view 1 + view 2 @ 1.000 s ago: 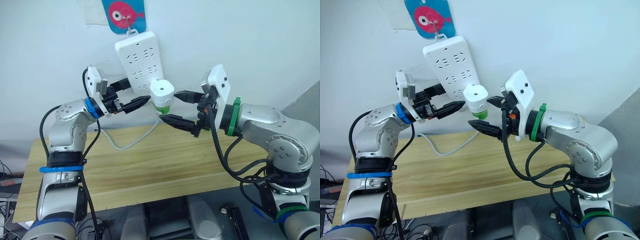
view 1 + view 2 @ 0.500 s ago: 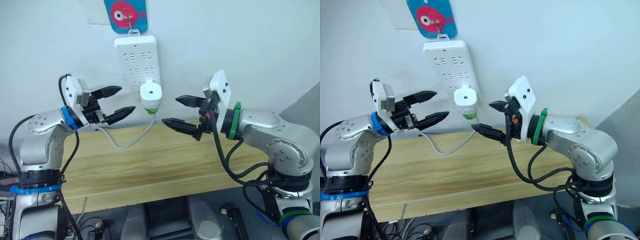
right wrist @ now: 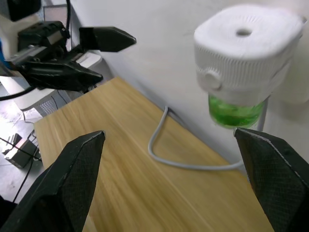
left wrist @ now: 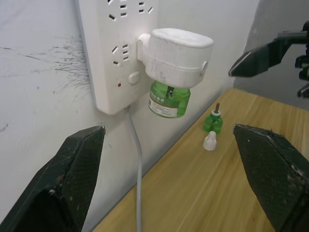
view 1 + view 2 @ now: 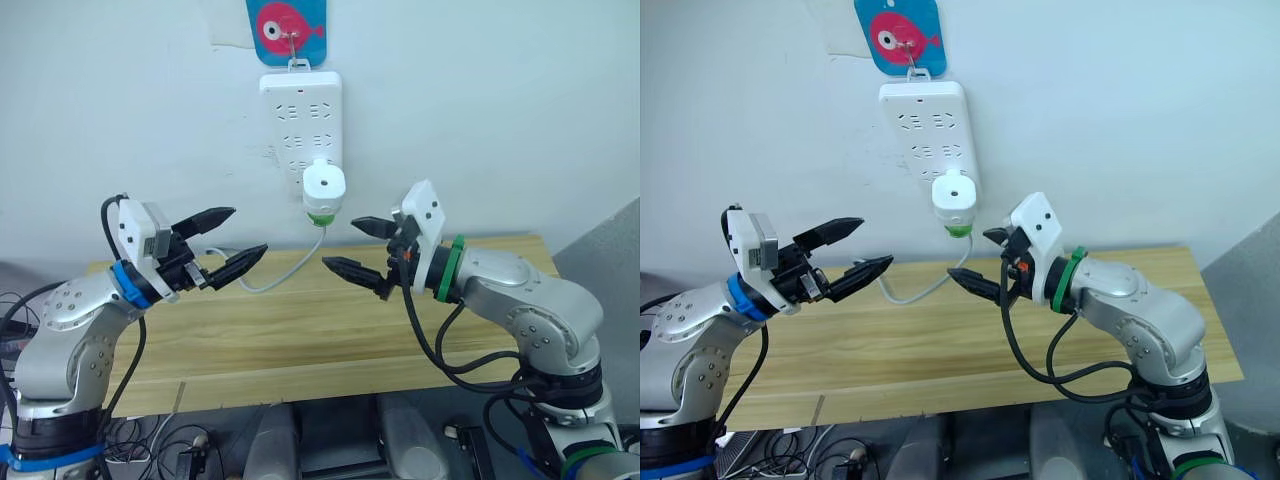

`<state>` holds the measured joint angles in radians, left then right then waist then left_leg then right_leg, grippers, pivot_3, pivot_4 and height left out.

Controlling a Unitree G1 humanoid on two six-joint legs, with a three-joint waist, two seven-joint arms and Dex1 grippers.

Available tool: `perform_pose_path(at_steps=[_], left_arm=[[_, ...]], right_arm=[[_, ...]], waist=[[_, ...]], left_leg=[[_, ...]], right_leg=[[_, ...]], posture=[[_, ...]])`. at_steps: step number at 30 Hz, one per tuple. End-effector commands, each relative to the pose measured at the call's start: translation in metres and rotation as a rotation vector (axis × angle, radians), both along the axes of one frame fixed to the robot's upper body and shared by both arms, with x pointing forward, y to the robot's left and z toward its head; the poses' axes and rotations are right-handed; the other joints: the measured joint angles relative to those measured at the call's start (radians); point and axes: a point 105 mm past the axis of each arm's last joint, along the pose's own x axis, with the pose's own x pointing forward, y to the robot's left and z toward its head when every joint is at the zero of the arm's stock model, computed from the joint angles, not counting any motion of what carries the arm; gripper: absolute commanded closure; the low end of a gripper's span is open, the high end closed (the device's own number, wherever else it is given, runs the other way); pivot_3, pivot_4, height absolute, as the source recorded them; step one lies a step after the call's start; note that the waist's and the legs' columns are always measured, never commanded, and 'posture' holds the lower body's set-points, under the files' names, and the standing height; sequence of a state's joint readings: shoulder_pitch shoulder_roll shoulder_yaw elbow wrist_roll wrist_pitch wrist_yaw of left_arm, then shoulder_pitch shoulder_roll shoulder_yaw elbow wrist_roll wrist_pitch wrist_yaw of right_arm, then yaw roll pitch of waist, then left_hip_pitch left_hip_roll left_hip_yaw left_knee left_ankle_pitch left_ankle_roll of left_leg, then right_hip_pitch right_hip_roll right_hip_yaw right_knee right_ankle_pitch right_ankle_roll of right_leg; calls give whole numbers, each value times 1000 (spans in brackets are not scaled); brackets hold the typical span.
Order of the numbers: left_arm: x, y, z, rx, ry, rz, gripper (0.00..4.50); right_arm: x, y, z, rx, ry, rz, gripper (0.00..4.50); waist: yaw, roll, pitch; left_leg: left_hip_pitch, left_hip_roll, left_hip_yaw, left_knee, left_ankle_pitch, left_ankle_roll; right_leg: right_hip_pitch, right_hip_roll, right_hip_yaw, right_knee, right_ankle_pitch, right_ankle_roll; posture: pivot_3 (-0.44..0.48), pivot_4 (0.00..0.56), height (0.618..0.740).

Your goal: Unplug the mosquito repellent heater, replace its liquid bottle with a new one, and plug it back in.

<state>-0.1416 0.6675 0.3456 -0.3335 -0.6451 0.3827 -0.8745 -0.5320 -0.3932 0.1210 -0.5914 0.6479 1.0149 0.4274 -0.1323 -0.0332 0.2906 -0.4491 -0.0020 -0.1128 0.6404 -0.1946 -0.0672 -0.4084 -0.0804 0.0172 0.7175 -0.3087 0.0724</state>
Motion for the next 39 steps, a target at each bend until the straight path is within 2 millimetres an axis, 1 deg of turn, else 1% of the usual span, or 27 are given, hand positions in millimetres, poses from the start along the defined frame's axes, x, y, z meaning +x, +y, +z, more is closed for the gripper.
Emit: perform_pose_path(at_steps=[1,6,12,20,27,30,31,37,39], left_arm=[[-11,-4,14,-14,-64,3,45],[-19,-7,12,-16,-61,11,45],[-26,-10,7,-20,-45,10,45],[-33,-8,1,-41,-43,34,45],[-36,-7,-5,-64,-36,58,45],[-37,-7,-7,-70,-37,64,0],[-37,-7,-7,-70,-37,66,0],[-40,-7,-8,-67,-33,67,0],[-40,-7,-8,-58,-32,62,0]], right_arm=[[-9,3,6,11,-69,8,0],[-8,6,-3,9,-67,-11,0],[-6,8,-8,15,-70,-22,0],[-4,12,-14,27,-64,-37,0],[-4,15,-18,36,-54,-45,0],[-6,16,-20,37,-48,-38,588],[-7,17,-21,37,-47,-35,905],[-10,20,-22,47,-39,-27,3168],[-11,22,-22,49,-37,-25,3847]], waist=[[1,0,-4],[2,0,-15],[3,0,-24],[3,0,-41],[3,0,-46],[3,0,-47],[3,0,-48],[3,1,-52],[3,1,-52]], left_leg=[[0,0,0,0,0,0],[1,0,0,0,0,0],[3,0,0,0,0,0],[4,0,0,-1,0,0],[6,0,1,-1,0,0],[6,0,1,-1,0,0],[6,0,1,-1,0,0],[8,0,2,-2,0,0],[12,0,2,-4,0,0]], right_leg=[[0,0,0,0,0,0],[0,0,0,0,0,0],[3,0,0,0,0,0],[4,0,0,0,0,0],[5,0,1,0,0,0],[5,0,1,0,0,0],[5,0,1,0,0,0],[6,0,2,0,0,0],[9,0,2,-1,0,0]], posture=[[-151,193,730],[-150,180,730],[-151,173,730],[-153,166,730],[-153,168,730],[-148,171,730],[-148,171,730],[-143,179,730],[-143,179,730]])
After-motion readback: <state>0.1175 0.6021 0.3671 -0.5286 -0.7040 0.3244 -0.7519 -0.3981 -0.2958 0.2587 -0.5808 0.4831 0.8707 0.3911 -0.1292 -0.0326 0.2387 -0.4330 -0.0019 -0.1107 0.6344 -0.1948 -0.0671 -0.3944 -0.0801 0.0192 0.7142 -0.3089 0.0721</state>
